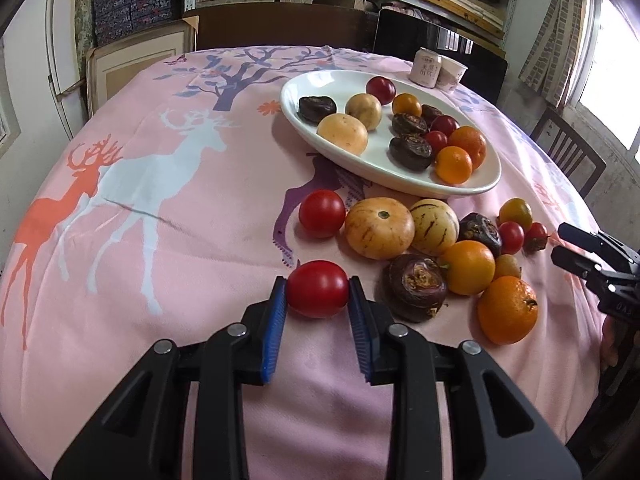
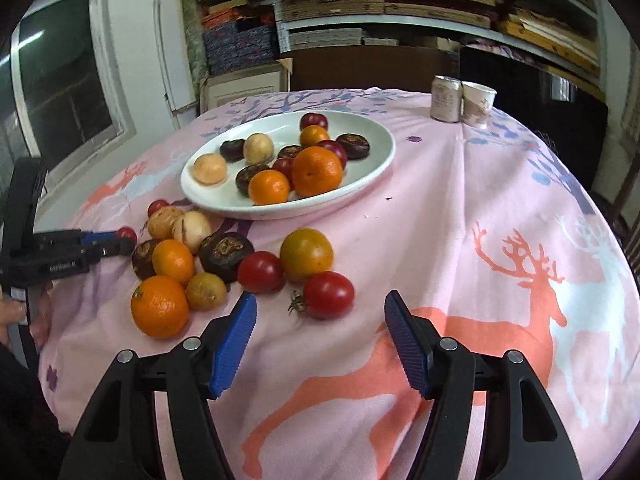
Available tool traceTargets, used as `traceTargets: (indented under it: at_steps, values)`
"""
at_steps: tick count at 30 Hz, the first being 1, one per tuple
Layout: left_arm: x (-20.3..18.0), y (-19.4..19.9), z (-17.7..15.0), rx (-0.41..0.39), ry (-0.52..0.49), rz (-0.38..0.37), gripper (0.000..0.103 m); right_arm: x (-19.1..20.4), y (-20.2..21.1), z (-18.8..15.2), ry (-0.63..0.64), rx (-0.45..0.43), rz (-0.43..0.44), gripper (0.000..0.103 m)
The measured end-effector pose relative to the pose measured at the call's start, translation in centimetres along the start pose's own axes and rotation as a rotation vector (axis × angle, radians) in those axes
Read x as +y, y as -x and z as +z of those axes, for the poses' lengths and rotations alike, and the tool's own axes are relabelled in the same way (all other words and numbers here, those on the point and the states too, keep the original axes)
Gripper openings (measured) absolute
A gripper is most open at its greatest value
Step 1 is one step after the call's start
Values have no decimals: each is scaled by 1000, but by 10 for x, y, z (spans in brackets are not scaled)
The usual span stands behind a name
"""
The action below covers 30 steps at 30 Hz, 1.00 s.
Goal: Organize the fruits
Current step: 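Grasp a red tomato with the left tool while the right tool grasps another red tomato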
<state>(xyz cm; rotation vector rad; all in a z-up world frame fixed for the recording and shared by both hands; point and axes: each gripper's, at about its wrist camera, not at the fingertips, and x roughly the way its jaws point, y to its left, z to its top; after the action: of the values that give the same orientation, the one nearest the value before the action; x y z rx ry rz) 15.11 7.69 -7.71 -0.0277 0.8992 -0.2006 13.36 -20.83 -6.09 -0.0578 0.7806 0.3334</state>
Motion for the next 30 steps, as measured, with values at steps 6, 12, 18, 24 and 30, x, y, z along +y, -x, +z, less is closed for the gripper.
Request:
traceTargets:
  at_steps: [6, 12, 18, 24, 30]
  values:
    - [0, 1, 0, -4, -1, -5, 30, -5, -18, 7, -23, 96, 6, 51]
    - [1, 2, 0, -9, 5, -6, 30, -3, -28, 14, -25, 119, -1, 40]
    - [3, 1, 0, -7, 10, -10, 30, -14, -30, 12, -90, 130, 43, 36]
    - [6, 7, -1, -47, 26, -27, 30, -20, -23, 6, -135, 108, 86, 36]
    - [5, 18, -2, -98, 29, -38, 30, -21, -14, 1, -146, 81, 104, 36]
